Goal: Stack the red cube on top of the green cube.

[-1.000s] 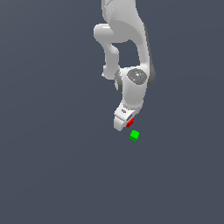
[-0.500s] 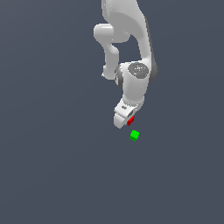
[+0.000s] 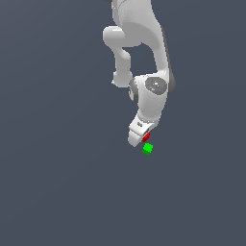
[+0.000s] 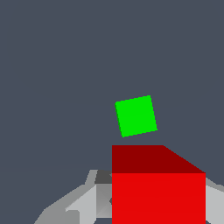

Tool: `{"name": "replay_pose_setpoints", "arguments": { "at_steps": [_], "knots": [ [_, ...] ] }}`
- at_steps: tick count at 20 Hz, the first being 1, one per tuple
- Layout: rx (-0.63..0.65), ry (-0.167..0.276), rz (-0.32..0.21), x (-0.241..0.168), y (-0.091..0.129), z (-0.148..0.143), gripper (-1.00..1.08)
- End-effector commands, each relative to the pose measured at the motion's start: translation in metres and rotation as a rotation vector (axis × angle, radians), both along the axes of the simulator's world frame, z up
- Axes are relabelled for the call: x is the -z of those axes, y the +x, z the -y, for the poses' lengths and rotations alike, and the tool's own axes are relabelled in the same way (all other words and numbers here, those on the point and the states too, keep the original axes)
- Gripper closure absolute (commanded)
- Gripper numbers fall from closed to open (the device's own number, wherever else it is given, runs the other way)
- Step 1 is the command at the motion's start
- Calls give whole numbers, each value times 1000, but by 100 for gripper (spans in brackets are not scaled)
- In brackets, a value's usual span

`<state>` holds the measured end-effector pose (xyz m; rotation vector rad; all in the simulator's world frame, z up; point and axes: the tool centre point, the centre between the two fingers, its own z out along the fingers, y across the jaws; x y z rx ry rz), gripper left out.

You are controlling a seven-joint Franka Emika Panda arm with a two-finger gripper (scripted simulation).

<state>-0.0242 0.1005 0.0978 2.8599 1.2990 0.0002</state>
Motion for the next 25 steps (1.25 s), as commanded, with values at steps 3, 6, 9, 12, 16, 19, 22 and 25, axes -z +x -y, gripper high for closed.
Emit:
{"name": "replay_pose_setpoints", "arguments": {
  "at_steps": [3,6,9,12,16,19,22,25],
  "knots": [
    [0,0,0,16,15,-12,108],
    [0,0,0,24,23,-19,108],
    [0,0,0,30,29,-23,108],
    [0,0,0,33,32,-26,108],
    [0,0,0,33,34,-26,-92],
    [0,0,0,33,34,-26,-92],
    [0,0,0,33,34,-26,-92],
    [0,0,0,33,34,-26,-92]
  ]
}}
